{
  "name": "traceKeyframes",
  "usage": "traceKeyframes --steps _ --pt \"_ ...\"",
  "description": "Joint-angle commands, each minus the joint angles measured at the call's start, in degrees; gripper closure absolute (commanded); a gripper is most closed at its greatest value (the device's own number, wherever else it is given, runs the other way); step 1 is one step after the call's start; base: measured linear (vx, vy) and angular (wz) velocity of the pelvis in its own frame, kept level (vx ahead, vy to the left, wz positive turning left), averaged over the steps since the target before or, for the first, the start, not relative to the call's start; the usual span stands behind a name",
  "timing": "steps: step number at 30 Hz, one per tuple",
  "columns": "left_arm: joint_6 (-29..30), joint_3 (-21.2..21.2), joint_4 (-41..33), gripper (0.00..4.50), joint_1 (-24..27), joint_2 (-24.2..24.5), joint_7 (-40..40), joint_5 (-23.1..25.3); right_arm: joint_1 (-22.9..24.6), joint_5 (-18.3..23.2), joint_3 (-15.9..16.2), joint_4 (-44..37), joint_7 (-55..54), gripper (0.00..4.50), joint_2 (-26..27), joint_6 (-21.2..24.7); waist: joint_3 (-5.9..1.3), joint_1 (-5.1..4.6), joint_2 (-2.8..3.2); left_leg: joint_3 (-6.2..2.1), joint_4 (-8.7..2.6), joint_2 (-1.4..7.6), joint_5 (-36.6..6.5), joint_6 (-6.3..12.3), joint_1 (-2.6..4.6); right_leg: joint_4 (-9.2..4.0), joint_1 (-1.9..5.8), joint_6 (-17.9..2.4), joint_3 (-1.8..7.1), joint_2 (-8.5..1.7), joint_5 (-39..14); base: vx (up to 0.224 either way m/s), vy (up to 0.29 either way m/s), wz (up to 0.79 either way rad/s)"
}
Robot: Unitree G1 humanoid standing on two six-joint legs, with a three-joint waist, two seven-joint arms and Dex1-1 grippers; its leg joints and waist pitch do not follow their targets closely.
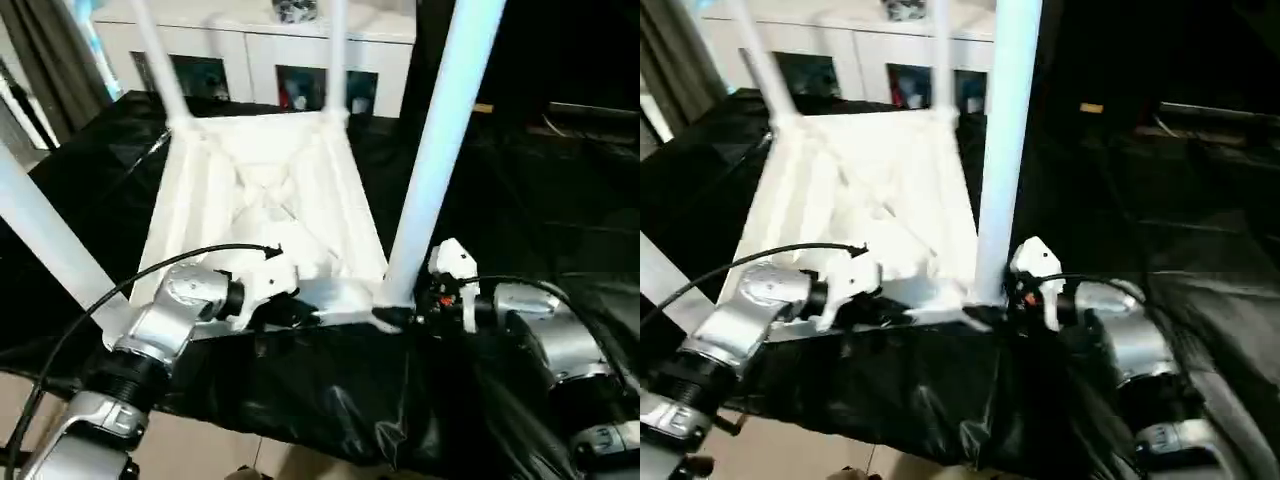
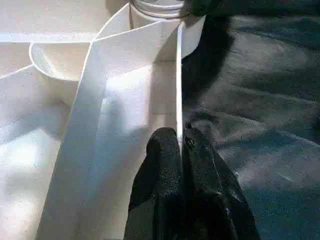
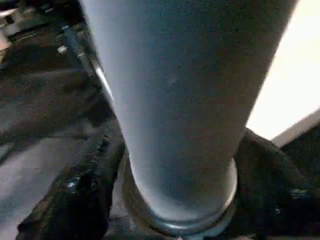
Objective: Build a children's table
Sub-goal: Rotate leg to tighten
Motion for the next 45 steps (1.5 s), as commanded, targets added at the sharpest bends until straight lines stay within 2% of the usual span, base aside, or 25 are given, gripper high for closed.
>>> traceKeyframes --steps 1,3,4,7,12,13,15,16,18,19,21,22,24,25,27,29,30,32,33,35,37,40,44,45 --pt "-0.54 -1.17 0.36 4.50 -1.15 -0.48 -0.37 -0.05 -0.16 0.58 2.77 0.00 3.21 1.43 0.72 0.04 -3.39 0.18 -0.91 -0.68 -3.50 2.49 -10.23 4.56 0.90 -2.80 2.53 -14.41 2.16 -2.98 -11.19 0.000 0.000 0.00" --pt "-0.65 -1.25 0.50 4.50 -1.24 -0.37 -0.75 -0.11 -0.37 0.48 3.07 0.24 3.84 1.52 0.76 -0.01 -3.38 0.22 -0.94 -0.71 -3.54 2.48 -10.94 3.93 0.92 -2.83 2.49 -14.09 2.20 -2.99 -12.13 0.000 0.000 0.00" --pt "-0.69 -1.25 0.52 4.50 -1.25 -0.33 -0.78 -0.13 -0.40 0.51 3.14 0.21 3.99 1.62 0.76 0.01 -3.32 0.19 -1.28 -0.71 -3.57 2.48 -11.49 3.68 0.89 -2.88 2.48 -13.92 2.19 -2.98 -12.74 0.000 0.000 0.00" --pt "-0.85 -1.21 0.83 4.50 -1.29 -0.11 -0.55 -0.01 -0.24 0.85 3.41 -0.25 4.12 1.85 0.75 0.23 -3.26 0.25 -1.08 -0.80 -3.64 2.50 -12.30 3.11 0.99 -2.99 2.37 -13.42 2.25 -3.06 -14.30 0.000 0.000 0.00" --pt "-1.00 -0.50 1.64 4.50 -1.35 -0.60 1.36 0.01 0.86 2.01 2.88 -1.59 3.94 1.90 1.27 0.98 -3.37 0.35 -1.17 -0.78 -3.55 2.46 -11.19 3.29 0.91 -2.79 2.43 -13.54 2.26 -2.99 -12.50 0.000 0.000 0.00" --pt "-0.05 0.20 1.90 4.50 -1.26 -1.71 5.50 1.03 2.48 3.24 1.33 -3.55 1.03 1.91 2.86 1.76 -3.33 0.41 -1.32 -0.68 -3.51 2.48 -10.75 3.48 0.90 -2.81 2.46 -13.52 2.36 -2.94 -11.93 0.000 0.000 0.00" --pt "0.93 0.62 1.72 4.50 -1.12 -2.50 7.99 1.47 3.35 3.56 0.54 -4.41 -1.32 1.91 4.00 2.02 -3.30 0.73 -1.26 -0.75 -3.59 2.50 -11.27 3.27 0.97 -2.94 2.36 -13.18 2.37 -3.11 -13.20 0.000 0.000 0.00" --pt "1.32 0.79 1.60 4.50 -1.06 -2.89 9.14 1.65 3.73 3.63 0.25 -4.75 -2.45 1.91 4.53 2.15 -3.20 0.71 -1.29 -0.77 -3.67 2.47 -11.94 3.01 0.97 -3.06 2.29 -12.94 2.34 -3.07 -14.28 0.000 0.000 0.00" --pt "4.23 0.68 -0.26 4.50 -0.28 -5.87 15.00 3.13 5.68 1.31 -0.58 -4.90 -12.46 1.91 8.72 2.36 -2.73 0.58 -1.47 -0.93 -3.98 2.35 -15.56 1.27 1.23 -3.95 1.87 -10.68 2.49 -3.20 -21.52 0.000 0.000 0.00" --pt "4.47 0.63 -0.41 4.50 -0.21 -6.26 15.72 3.35 5.84 0.94 -0.57 -4.81 -13.63 1.91 9.22 2.47 -2.65 0.44 -1.31 -1.20 -4.13 2.28 -17.30 0.26 1.41 -4.26 1.71 -9.63 2.43 -3.32 -25.09 0.000 0.000 0.00" --pt "5.48 0.47 -1.04 4.50 0.02 -7.67 17.46 3.67 6.01 -0.72 -0.46 -3.93 -17.72 1.92 10.71 2.88 -2.59 0.04 -1.50 -1.33 -4.23 2.12 -18.91 -0.40 1.49 -4.69 1.58 -8.02 2.35 -3.26 -28.35 0.000 0.000 0.00" --pt "7.65 0.00 -1.87 4.50 0.06 -11.15 21.29 4.43 5.70 -2.88 -0.76 -1.95 -25.66 1.92 14.64 3.42 -2.41 -0.36 -1.18 -1.49 -4.36 2.17 -19.73 -0.95 1.47 -4.79 1.40 -7.56 2.38 -3.24 -29.59 0.000 0.000 0.00" --pt "8.52 -0.52 -1.73 4.50 -0.27 -13.60 24.20 5.36 4.83 -4.24 -1.40 -0.13 -31.75 1.92 17.67 3.70 -2.26 -1.00 -1.36 -1.62 -4.36 1.94 -21.35 -1.33 1.54 -5.27 1.18 -6.62 2.13 -3.20 -32.40 0.000 0.000 0.00" --pt "8.79 -0.68 -1.25 4.50 -0.62 -15.00 26.03 5.87 4.08 -4.93 -1.89 0.91 -35.16 1.93 19.33 3.74 -2.29 -1.45 -1.29 -1.95 -4.33 1.71 -22.63 -1.47 1.58 -5.79 1.20 -4.91 1.81 -3.33 -35.93 0.000 0.000 0.00" --pt "9.29 -1.28 -0.44 4.50 -1.32 -17.12 28.08 6.49 2.63 -5.74 -2.56 2.57 -40.57 1.93 22.20 4.25 -2.28 -1.93 -1.08 -2.12 -4.28 1.62 -24.21 -1.41 1.99 -6.28 0.91 -4.17 1.52 -3.24 -37.42 0.000 0.000 0.00" --pt "9.20 -2.09 0.12 4.50 -1.87 -18.25 29.58 7.57 1.67 -6.92 -2.22 3.28 -44.02 1.93 23.88 4.51 -2.25 -2.44 -1.01 -2.20 -4.47 1.50 -24.86 -1.11 1.77 -6.60 0.98 -3.58 1.33 -3.11 -37.52 0.000 0.000 0.00" --pt "9.22 -2.80 0.29 4.50 -2.16 -18.78 29.76 8.19 0.91 -7.67 -1.60 3.67 -45.27 1.93 24.96 3.84 -2.23 -2.49 -0.72 -2.23 -4.52 1.49 -25.87 -1.07 1.86 -6.83 0.81 -3.17 1.29 -3.04 -37.65 0.000 0.000 0.00" --pt "9.17 -3.27 0.17 4.50 -2.32 -18.83 29.74 8.70 0.20 -7.98 -1.45 3.97 -46.37 1.93 25.50 2.48 -2.29 -2.56 -0.69 -2.28 -4.46 1.42 -26.85 -1.06 2.04 -6.88 0.63 -2.98 1.23 -3.04 -37.80 0.000 0.000 0.00" --pt "9.21 -3.08 -0.15 4.50 -2.22 -18.49 29.66 9.01 -0.13 -7.45 -2.28 3.93 -46.33 1.93 25.53 1.18 -2.41 -2.67 -0.53 -2.40 -4.69 1.50 -26.80 -0.87 1.69 -6.75 0.99 -3.13 1.22 -3.09 -36.28 0.000 0.000 0.00" --pt "8.86 -2.60 -0.79 4.50 -1.83 -17.62 28.99 9.29 -0.37 -6.36 -3.97 3.92 -45.90 1.23 25.30 0.08 -2.58 -2.54 -0.47 -2.28 -4.88 1.70 -25.99 -0.53 1.58 -6.44 1.02 -4.22 1.51 -3.11 -32.71 0.000 0.000 0.00" --pt "8.52 -2.50 -1.19 4.50 -1.56 -16.72 27.94 9.10 -0.18 -5.79 -4.06 3.57 -44.09 1.20 24.32 0.07 -2.69 -2.47 -0.54 -2.23 -4.97 1.80 -25.14 -0.43 1.40 -6.20 1.22 -4.94 1.60 -3.09 -30.72 0.000 0.000 0.00" --pt "6.84 -2.10 -1.72 4.50 -0.89 -13.63 23.86 8.11 0.22 -4.57 -3.73 2.89 -38.84 0.77 20.39 -0.32 -2.86 -2.17 -0.66 -1.90 -4.93 1.91 -22.88 0.31 1.14 -5.48 1.59 -7.07 1.92 -3.10 -25.20 0.000 0.000 0.00" --pt "3.27 -1.10 -1.17 4.50 -0.56 -9.34 17.89 6.09 0.48 -3.84 -3.28 2.67 -29.66 0.58 13.87 -0.61 -3.08 -1.96 -0.90 -1.52 -4.65 1.92 -18.90 2.00 0.65 -4.87 2.18 -8.81 2.12 -3.22 -21.13 0.000 0.000 0.00" --pt "3.03 -0.64 -0.93 4.50 -0.63 -8.48 16.83 5.64 0.24 -4.03 -3.27 2.93 -28.07 0.58 12.40 -0.99 -3.09 -1.91 -0.83 -1.43 -4.56 1.93 -18.28 2.15 0.66 -4.91 2.12 -9.01 2.16 -3.27 -20.91 0.000 0.000 0.00"
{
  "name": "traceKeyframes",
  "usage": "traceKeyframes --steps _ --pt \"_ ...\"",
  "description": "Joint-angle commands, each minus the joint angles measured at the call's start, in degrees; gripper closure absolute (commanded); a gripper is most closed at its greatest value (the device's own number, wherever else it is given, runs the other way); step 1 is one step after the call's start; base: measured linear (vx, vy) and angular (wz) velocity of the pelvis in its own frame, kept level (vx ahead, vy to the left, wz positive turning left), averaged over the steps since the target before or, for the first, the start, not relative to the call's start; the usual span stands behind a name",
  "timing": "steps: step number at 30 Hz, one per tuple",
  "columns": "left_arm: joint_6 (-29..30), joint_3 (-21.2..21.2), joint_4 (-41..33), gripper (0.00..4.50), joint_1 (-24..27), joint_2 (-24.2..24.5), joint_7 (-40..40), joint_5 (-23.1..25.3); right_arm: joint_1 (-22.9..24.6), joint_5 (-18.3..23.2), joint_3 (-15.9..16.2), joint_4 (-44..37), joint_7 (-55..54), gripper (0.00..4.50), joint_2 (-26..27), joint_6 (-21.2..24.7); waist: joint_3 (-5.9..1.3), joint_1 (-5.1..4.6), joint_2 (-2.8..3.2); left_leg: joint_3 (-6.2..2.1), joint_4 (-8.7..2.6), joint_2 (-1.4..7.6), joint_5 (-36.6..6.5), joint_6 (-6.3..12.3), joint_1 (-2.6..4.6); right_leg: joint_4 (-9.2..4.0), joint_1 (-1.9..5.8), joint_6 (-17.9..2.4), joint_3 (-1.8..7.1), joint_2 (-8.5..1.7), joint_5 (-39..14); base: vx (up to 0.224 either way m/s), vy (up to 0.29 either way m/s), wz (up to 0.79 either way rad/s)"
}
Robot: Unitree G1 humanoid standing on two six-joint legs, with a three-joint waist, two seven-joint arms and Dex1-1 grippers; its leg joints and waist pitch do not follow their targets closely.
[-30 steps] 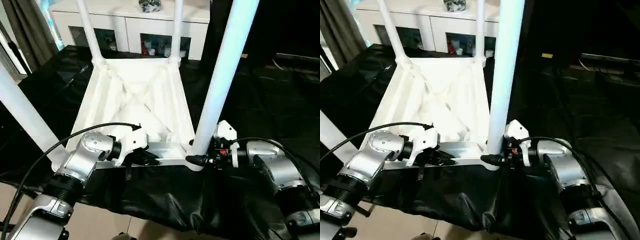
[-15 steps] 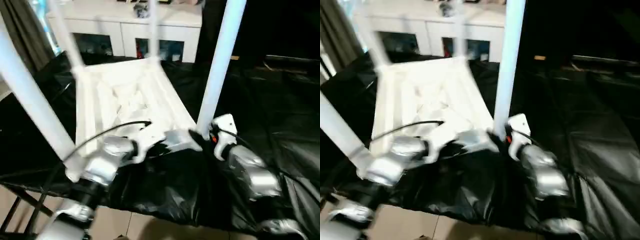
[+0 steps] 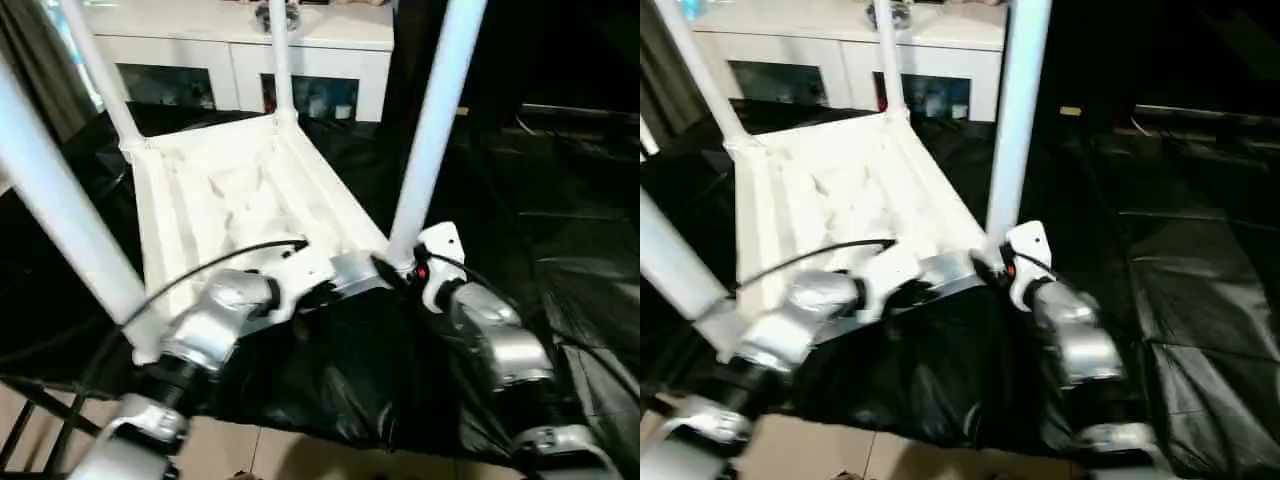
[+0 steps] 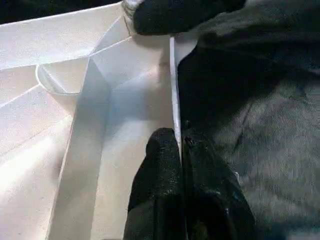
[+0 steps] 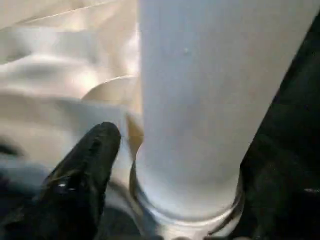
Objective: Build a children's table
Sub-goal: Rotate leg to tighten
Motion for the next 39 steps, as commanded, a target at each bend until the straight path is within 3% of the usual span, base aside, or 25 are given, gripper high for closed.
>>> traceKeyframes --steps 1,3,5,10,13,18,26,36,39 --pt "-2.21 -0.70 0.31 4.50 -0.65 -0.22 -1.76 -0.87 0.06 0.51 3.31 -0.47 4.54 0.41 -0.04 -0.45 -3.08 0.21 -0.81 -1.23 -4.42 2.19 -17.69 2.17 0.61 -4.04 1.89 -9.66 2.12 -3.20 -20.85 0.000 0.000 0.00" --pt "-3.09 -0.24 0.70 4.50 -0.73 1.15 -3.68 -1.57 -0.45 0.11 3.26 -0.02 7.00 0.26 -2.14 -0.99 -3.01 0.37 -0.97 -0.89 -4.08 2.12 -16.73 2.41 0.73 -3.78 1.60 -10.82 2.36 -3.02 -19.83 0.000 0.000 0.00" --pt "-4.69 -0.33 1.07 4.50 -0.70 3.11 -6.30 -2.08 -0.97 0.00 3.79 0.17 11.58 0.26 -4.80 -1.82 -3.24 0.53 -0.91 -0.84 -3.91 2.14 -15.23 2.76 0.69 -3.44 1.87 -11.27 2.28 -2.99 -18.35 0.000 0.000 0.00" --pt "-7.76 -0.97 2.53 4.50 -0.97 6.09 -10.62 -3.22 -2.18 2.59 4.84 0.82 21.26 0.26 -8.55 -3.26 -3.51 1.14 -0.58 -0.67 -3.58 2.46 -9.96 4.72 0.40 -2.09 2.45 -14.36 2.02 -2.66 -8.93 0.000 0.000 0.00" --pt "-8.01 -1.00 2.76 4.50 -1.15 6.57 -11.62 -3.44 -2.71 2.67 5.31 1.31 23.13 0.59 -9.18 -3.36 -3.57 1.40 -0.56 -0.60 -3.49 2.57 -9.47 4.75 0.60 -1.77 2.41 -15.63 1.96 -2.60 -7.49 0.000 0.000 0.00" --pt "-8.64 -0.93 3.41 4.50 -1.67 7.39 -13.55 -4.20 -3.66 3.43 5.47 2.33 25.86 1.00 -9.75 -3.66 -3.42 1.84 -0.69 -0.48 -3.58 2.61 -11.45 3.85 0.81 -2.05 2.33 -15.25 2.10 -2.78 -10.36 0.000 0.000 0.00" --pt "-10.17 -1.41 4.76 4.50 -1.93 8.34 -15.91 -4.94 -3.78 4.35 6.31 2.56 30.17 1.78 -10.43 -3.55 -3.53 1.99 -0.75 -0.52 -3.53 2.61 -10.76 3.65 0.73 -1.81 2.46 -15.29 2.07 -2.76 -9.39 0.000 0.000 0.00" --pt "-10.21 -1.41 6.90 4.50 -2.50 8.12 -13.42 -3.74 -2.14 3.18 6.41 2.37 26.49 1.91 -9.30 -3.08 -3.55 2.05 -0.70 -0.51 -3.46 2.58 -10.40 3.59 0.77 -1.79 2.44 -15.23 2.07 -2.75 -9.50 0.000 0.000 0.00" --pt "-9.13 -1.09 7.75 4.50 -3.04 6.41 -8.40 -2.22 -1.82 1.15 5.77 3.50 18.51 1.91 -7.21 -2.47 -3.15 1.65 -0.75 -0.65 -3.82 2.47 -13.74 1.87 1.01 -2.52 2.18 -14.00 2.14 -2.84 -14.82 0.000 0.000 0.00"
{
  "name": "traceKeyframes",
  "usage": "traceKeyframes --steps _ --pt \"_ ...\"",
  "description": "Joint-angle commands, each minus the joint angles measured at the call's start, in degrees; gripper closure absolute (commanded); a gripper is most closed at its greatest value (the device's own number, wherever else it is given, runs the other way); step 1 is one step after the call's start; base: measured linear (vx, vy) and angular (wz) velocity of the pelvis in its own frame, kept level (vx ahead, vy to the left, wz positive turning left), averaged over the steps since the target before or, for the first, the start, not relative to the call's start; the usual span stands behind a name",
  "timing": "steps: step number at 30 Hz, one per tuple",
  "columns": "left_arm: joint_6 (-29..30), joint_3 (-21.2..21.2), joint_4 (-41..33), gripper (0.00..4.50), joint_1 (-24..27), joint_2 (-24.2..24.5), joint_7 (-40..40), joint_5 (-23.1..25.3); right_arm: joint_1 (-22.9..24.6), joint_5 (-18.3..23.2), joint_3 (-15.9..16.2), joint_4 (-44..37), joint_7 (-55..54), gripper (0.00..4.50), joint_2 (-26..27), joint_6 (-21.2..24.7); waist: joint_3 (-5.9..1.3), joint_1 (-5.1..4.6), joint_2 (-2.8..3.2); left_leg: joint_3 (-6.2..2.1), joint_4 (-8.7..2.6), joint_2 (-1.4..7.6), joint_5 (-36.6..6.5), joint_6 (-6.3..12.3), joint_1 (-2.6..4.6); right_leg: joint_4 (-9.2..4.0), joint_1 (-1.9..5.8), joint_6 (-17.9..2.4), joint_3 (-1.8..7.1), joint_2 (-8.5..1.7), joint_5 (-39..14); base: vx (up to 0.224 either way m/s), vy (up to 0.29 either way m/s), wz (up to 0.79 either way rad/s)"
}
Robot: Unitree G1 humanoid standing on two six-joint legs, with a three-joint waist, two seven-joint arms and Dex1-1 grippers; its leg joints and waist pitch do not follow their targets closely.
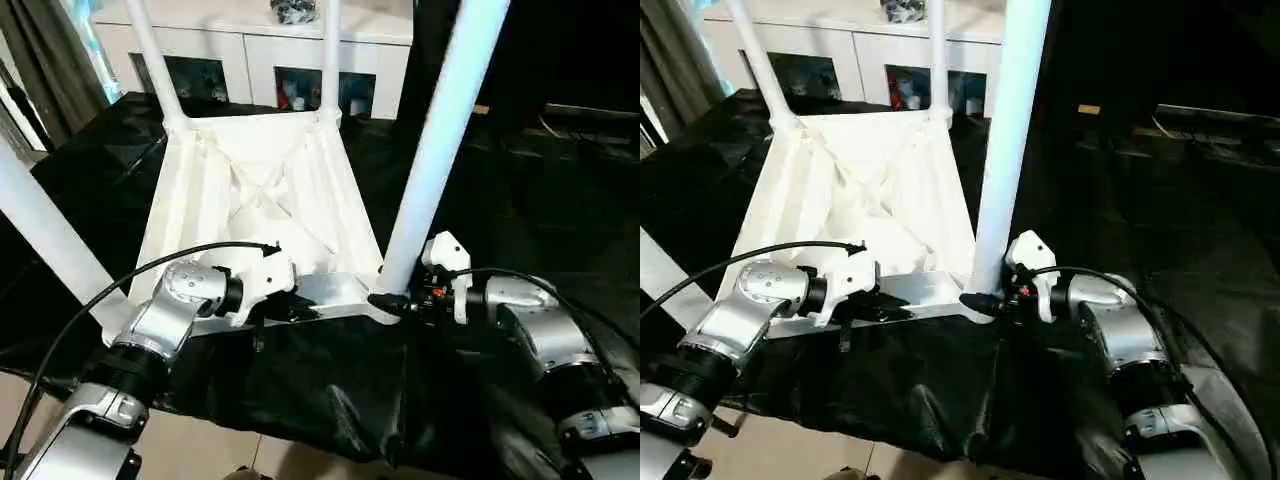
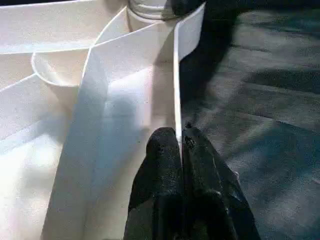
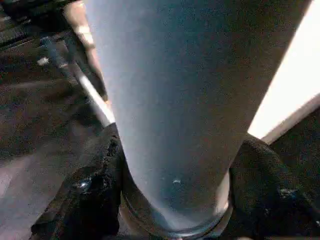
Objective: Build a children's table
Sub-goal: Rotate leg to tighten
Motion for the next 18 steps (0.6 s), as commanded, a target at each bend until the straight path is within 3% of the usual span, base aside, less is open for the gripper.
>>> traceKeyframes --steps 1,2,4,7,8,10,11,12,15,18 --pt "1.85 -0.85 0.83 4.50 -0.71 -1.55 4.85 2.19 0.79 -2.47 0.77 0.85 -6.42 1.91 2.08 0.78 -3.09 -0.24 -0.67 -0.92 -4.13 2.12 -15.21 0.99 0.98 -3.72 2.24 -12.77 2.18 -3.00 -18.06 0.000 0.000 0.00" --pt "2.84 -0.94 0.57 4.50 -0.71 -2.61 6.42 2.56 1.00 -2.90 0.09 0.91 -10.31 1.91 3.62 1.43 -3.09 -0.24 -0.67 -0.92 -4.13 2.12 -15.21 0.99 0.98 -3.72 2.24 -12.77 2.18 -3.00 -18.06 0.000 0.000 0.00" --pt "4.61 -0.90 0.64 4.50 -0.98 -5.66 10.93 3.28 1.38 -2.80 -1.66 0.75 -18.16 1.91 7.72 3.78 -2.80 -0.79 -0.68 -1.31 -4.47 2.08 -18.99 -0.66 1.22 -4.55 1.74 -9.97 2.12 -3.04 -25.43 0.000 0.000 0.00" --pt "8.01 -1.38 0.36 4.50 -1.41 -11.14 16.36 3.77 1.04 -3.85 -2.42 1.49 -28.47 1.91 13.92 5.31 -2.68 -1.32 -0.54 -1.43 -4.58 2.00 -20.61 -1.54 1.40 -4.99 1.34 -8.83 2.15 -3.01 -27.66 0.000 0.000 0.00" --pt "10.21 -1.53 0.30 4.50 -1.96 -15.05 19.56 3.55 0.17 -5.50 -1.74 2.40 -34.62 1.91 17.68 5.11 -2.55 -1.79 -0.48 -1.62 -4.72 1.86 -21.80 -1.71 1.34 -5.36 1.28 -7.84 1.91 -2.96 -29.30 0.000 0.000 0.00" --pt "11.04 -1.40 0.44 4.50 -2.33 -16.67 20.96 3.33 -0.27 -5.53 -1.47 2.68 -36.21 1.91 19.33 4.63 -2.56 -1.95 -0.64 -1.61 -4.53 1.63 -23.10 -1.43 1.66 -5.76 0.98 -7.03 1.81 -2.96 -31.63 0.000 0.000 0.00" --pt "10.86 -1.76 0.55 4.50 -2.62 -17.50 21.68 3.70 -0.64 -5.54 -1.20 2.83 -36.78 1.91 20.30 3.46 -2.56 -1.86 -0.33 -1.71 -4.37 1.45 -23.91 -0.92 1.84 -6.16 0.89 -6.03 1.71 -3.08 -33.99 0.000 0.000 0.00" --pt "10.75 -2.16 0.48 4.50 -2.74 -18.00 22.07 4.13 -0.88 -5.61 -0.64 2.70 -36.25 1.91 20.78 1.66 -2.56 -1.93 -0.40 -1.73 -4.38 1.45 -24.15 -0.50 1.81 -6.43 0.80 -5.34 1.69 -3.06 -34.67 0.000 0.000 0.00" --pt "10.72 -2.60 -0.02 4.50 -2.53 -18.24 21.92 4.56 -0.90 -5.40 -0.75 1.86 -36.17 1.18 21.21 0.30 -2.72 -1.90 -0.30 -1.82 -4.63 1.54 -23.44 0.08 1.26 -6.14 1.05 -5.29 1.75 -2.93 -32.10 0.000 0.000 0.00" --pt "10.39 -2.30 -2.08 4.50 -0.84 -15.36 18.85 4.58 0.60 -2.96 -2.34 -1.25 -31.64 1.07 18.74 0.39 -2.87 -1.66 -0.32 -1.74 -4.69 1.70 -22.43 0.60 1.07 -5.75 1.23 -6.31 1.94 -3.03 -29.04 0.000 0.000 0.00"
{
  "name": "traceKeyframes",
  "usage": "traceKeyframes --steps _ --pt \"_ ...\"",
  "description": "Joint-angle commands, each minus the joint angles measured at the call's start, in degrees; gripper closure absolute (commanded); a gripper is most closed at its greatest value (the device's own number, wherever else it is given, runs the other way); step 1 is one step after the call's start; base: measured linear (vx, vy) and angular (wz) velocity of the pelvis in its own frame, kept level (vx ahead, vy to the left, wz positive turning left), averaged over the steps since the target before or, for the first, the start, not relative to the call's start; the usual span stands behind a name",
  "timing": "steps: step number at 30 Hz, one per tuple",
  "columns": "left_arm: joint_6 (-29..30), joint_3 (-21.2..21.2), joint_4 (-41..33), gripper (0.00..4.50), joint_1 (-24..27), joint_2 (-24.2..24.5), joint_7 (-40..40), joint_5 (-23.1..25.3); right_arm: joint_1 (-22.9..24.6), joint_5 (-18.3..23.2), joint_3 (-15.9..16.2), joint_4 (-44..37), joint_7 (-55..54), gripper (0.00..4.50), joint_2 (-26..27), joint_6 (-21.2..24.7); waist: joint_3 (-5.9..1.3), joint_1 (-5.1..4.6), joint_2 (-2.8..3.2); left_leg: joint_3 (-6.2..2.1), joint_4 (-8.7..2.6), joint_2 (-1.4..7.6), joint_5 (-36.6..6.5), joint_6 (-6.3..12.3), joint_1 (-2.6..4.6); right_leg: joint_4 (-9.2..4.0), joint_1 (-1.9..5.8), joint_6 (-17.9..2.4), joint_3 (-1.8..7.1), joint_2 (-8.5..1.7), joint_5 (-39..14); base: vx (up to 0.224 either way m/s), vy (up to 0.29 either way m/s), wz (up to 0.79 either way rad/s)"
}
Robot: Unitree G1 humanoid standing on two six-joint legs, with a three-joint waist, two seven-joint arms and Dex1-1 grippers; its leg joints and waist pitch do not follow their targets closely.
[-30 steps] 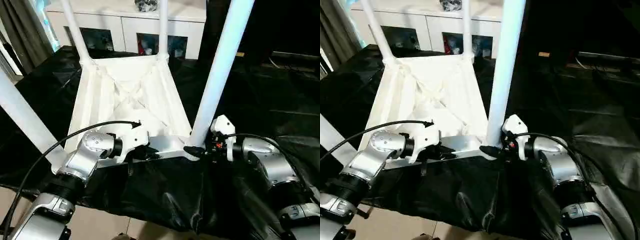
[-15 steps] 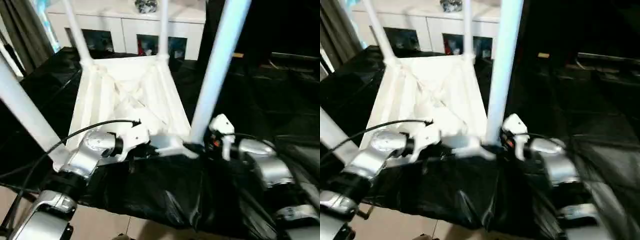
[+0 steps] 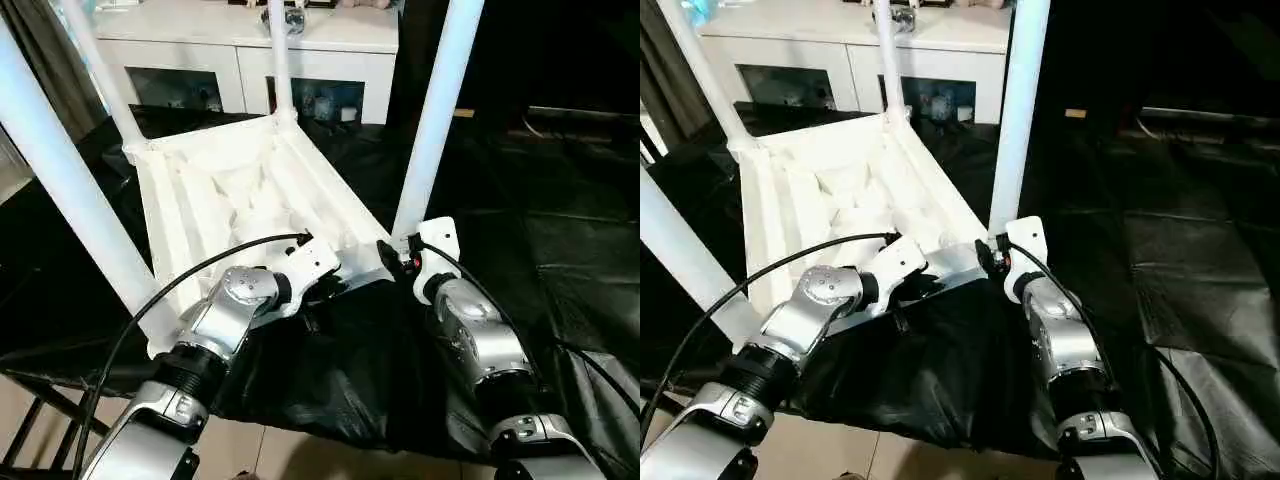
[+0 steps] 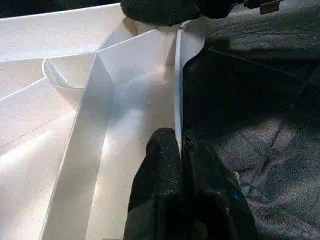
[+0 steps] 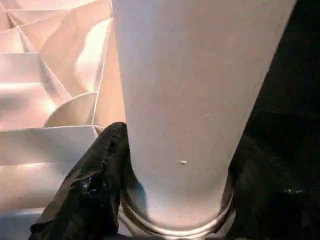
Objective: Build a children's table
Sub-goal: Rotate leg to tighten
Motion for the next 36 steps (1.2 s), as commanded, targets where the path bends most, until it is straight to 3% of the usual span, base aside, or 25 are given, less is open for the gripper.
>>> traceKeyframes --steps 1,6,11,14,15,17,24,26,36 --pt "-1.20 -2.82 -1.50 4.50 0.01 -2.64 -0.03 -0.61 0.51 1.86 5.52 -2.73 8.13 1.07 3.38 -1.21 -2.70 -0.22 -0.85 -1.58 -4.77 2.02 -21.95 0.74 0.81 -5.26 1.15 -6.90 1.82 -2.87 -28.09 0.000 0.000 0.00" --pt "-3.06 -1.14 -4.23 4.50 1.84 1.62 -6.86 -4.03 1.13 1.92 5.02 -2.88 14.03 0.57 -3.68 -5.40 -3.12 0.13 -1.07 -1.17 -4.43 2.17 -16.26 2.43 0.26 -4.13 1.73 -9.97 2.01 -2.84 -19.02 0.000 0.000 0.00" --pt "-4.39 -0.93 -4.57 4.50 2.52 5.25 -11.86 -5.14 0.66 3.07 5.15 -2.23 22.47 0.57 -8.75 -6.28 -3.34 0.37 -1.00 -0.80 -3.91 2.14 -12.57 4.29 0.32 -3.57 2.06 -12.11 1.98 -2.83 -14.59 0.000 0.000 0.00" --pt "-5.80 -1.19 -4.51 4.50 2.71 7.76 -14.91 -5.11 1.06 5.02 5.79 -3.72 30.71 0.57 -11.54 -5.36 -3.50 0.66 -0.93 -0.77 -3.71 2.37 -9.26 6.02 0.23 -2.66 2.46 -14.20 1.91 -2.62 -8.31 0.000 0.000 0.00" --pt "-6.25 -1.20 -4.42 4.50 2.66 8.68 -16.01 -5.10 1.12 5.92 5.95 -4.16 33.91 0.83 -12.57 -4.81 -3.50 0.73 -0.83 -0.73 -3.65 2.37 -8.53 6.23 0.21 -2.48 2.48 -14.72 1.85 -2.55 -7.24 0.000 0.000 0.00" --pt "-6.96 -1.27 -4.19 4.50 2.39 10.49 -18.38 -5.41 0.95 7.10 6.97 -4.20 40.01 0.83 -14.97 -4.19 -3.60 0.92 -0.89 -0.71 -3.56 2.47 -8.14 6.53 0.28 -2.25 2.58 -15.42 1.76 -2.52 -6.24 0.000 0.000 0.00" --pt "-8.45 -1.10 -2.89 4.50 1.62 13.04 -22.19 -6.30 0.26 8.44 8.84 -3.21 49.13 1.46 -18.50 -2.69 -3.24 1.62 -1.09 -0.52 -3.70 2.69 -11.31 4.75 0.58 -2.57 2.30 -15.28 1.89 -2.68 -10.46 0.000 0.000 0.00" --pt "-8.58 -1.06 -2.81 4.50 1.58 13.25 -22.66 -6.46 0.20 8.75 8.90 -3.23 50.31 1.46 -18.71 -2.06 -3.28 1.72 -1.12 -0.54 -3.69 2.71 -11.29 4.49 0.56 -2.47 2.35 -15.25 1.90 -2.70 -10.64 0.000 0.000 0.00" --pt "-9.29 -1.26 -2.07 4.50 1.50 14.01 -24.44 -7.42 1.06 9.84 10.19 -4.22 54.16 2.28 -19.09 -0.97 -3.24 1.87 -1.28 -0.61 -3.67 2.69 -11.36 3.80 0.53 -2.47 2.25 -14.84 1.92 -2.76 -11.87 0.000 0.000 0.00"
